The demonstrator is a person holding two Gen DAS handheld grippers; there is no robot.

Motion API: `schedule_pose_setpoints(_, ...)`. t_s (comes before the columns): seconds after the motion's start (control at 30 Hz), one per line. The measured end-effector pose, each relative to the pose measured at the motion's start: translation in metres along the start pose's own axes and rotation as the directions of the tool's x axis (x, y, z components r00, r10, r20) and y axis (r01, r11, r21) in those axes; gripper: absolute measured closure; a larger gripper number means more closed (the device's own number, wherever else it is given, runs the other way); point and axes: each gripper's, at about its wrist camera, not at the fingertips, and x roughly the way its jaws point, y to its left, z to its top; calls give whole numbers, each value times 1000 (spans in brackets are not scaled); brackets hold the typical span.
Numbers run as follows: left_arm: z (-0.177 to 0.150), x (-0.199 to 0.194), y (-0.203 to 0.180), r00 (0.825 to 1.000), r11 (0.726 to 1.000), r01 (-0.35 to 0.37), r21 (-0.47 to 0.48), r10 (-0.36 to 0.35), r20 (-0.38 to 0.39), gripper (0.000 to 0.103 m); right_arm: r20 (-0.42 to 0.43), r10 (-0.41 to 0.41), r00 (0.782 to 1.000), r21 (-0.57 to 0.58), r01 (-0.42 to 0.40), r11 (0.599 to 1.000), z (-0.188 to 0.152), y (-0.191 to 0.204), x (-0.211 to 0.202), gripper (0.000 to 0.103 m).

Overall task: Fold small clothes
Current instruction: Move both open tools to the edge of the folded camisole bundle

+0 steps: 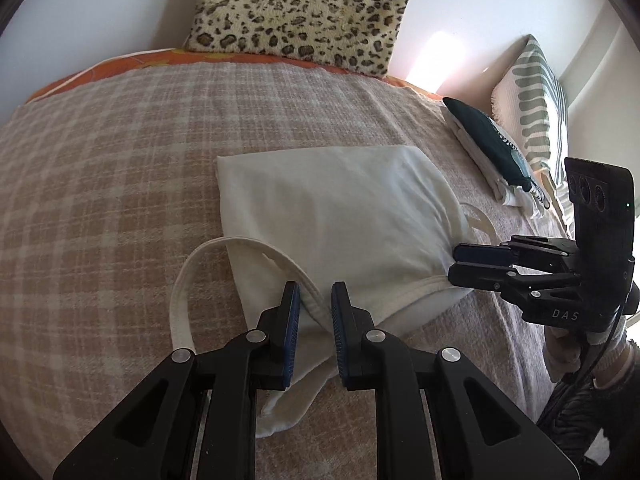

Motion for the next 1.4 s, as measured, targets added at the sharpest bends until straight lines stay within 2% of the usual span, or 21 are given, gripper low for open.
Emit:
schedule_pose_setpoints(0.13, -27, -14, 2, 1000, 1000, -14, 18, 14, -21, 88, -22, 20, 1000, -26, -21, 999, -15, 5, -4, 70)
schedule_pose_setpoints(0.3, -47, -22, 11, 997, 999, 32, -13, -33, -67, 88, -62, 74, 995, -25, -75, 997, -19, 3, -12, 68)
schedule_pose_setpoints(0.4, -51, -35, 15, 995, 996, 77, -53, -81, -64, 88, -82, 90, 993, -23, -93, 995, -20, 1, -22, 63)
schedule_pose_setpoints(0.5, -46, -53, 12, 992, 991, 126, -42, -126, -4, 88, -21, 84, 996, -25, -85, 996, -17, -3, -41, 61)
schedule_pose_setpoints(0.6, -30, -63, 11, 992, 993, 111, -37, -109, 61, 88, 57, 84, 995, 19, -85, 996, -8, -16, -55, 60)
schedule_pose_setpoints(0.63, -24, -64, 14, 991, 992, 115, -55, -110, 81, 86, 77, 86, 993, 48, -90, 995, -3, -22, -56, 58)
schedule_pose_setpoints(0.67, -18, -62, 18, 988, 988, 128, -81, -121, 93, 78, 94, 93, 991, 78, -101, 992, 1, -29, -56, 57)
schedule_pose_setpoints(0.7, -12, -60, 21, 986, 984, 141, -105, -131, 102, 72, 112, 104, 988, 111, -116, 987, 5, -37, -54, 53)
schedule_pose_setpoints(0.77, -1, -51, 28, 983, 974, 167, -151, -151, 107, 65, 131, 116, 984, 170, -138, 976, 12, -50, -48, 43)
schedule_pose_setpoints(0.8, 4, -45, 31, 981, 969, 181, -167, -165, 102, 57, 140, 125, 982, 200, -152, 968, 15, -57, -43, 38)
schedule_pose_setpoints(0.87, 12, -33, 38, 977, 957, 205, -206, -188, 98, 52, 150, 160, 976, 260, -195, 946, 21, -69, -32, 38)
schedule_pose_setpoints(1.07, 14, -3, 64, 967, 891, 254, -376, -242, 79, 52, 139, 235, 962, 360, -270, 893, 23, -90, -11, 38)
schedule_pose_setpoints(1.17, 12, 2, 67, 962, 873, 271, -404, -265, 73, 52, 130, 280, 951, 366, -309, 878, 21, -93, -7, 38)
schedule_pose_setpoints(1.3, 8, 9, 72, 956, 853, 287, -436, -287, 68, 52, 95, 305, 948, 360, -318, 877, 16, -91, 1, 38)
schedule_pose_setpoints(1.4, 7, 9, 77, 949, 838, 307, -451, -304, 82, 52, 104, 329, 939, 372, -343, 862, 15, -95, 3, 39)
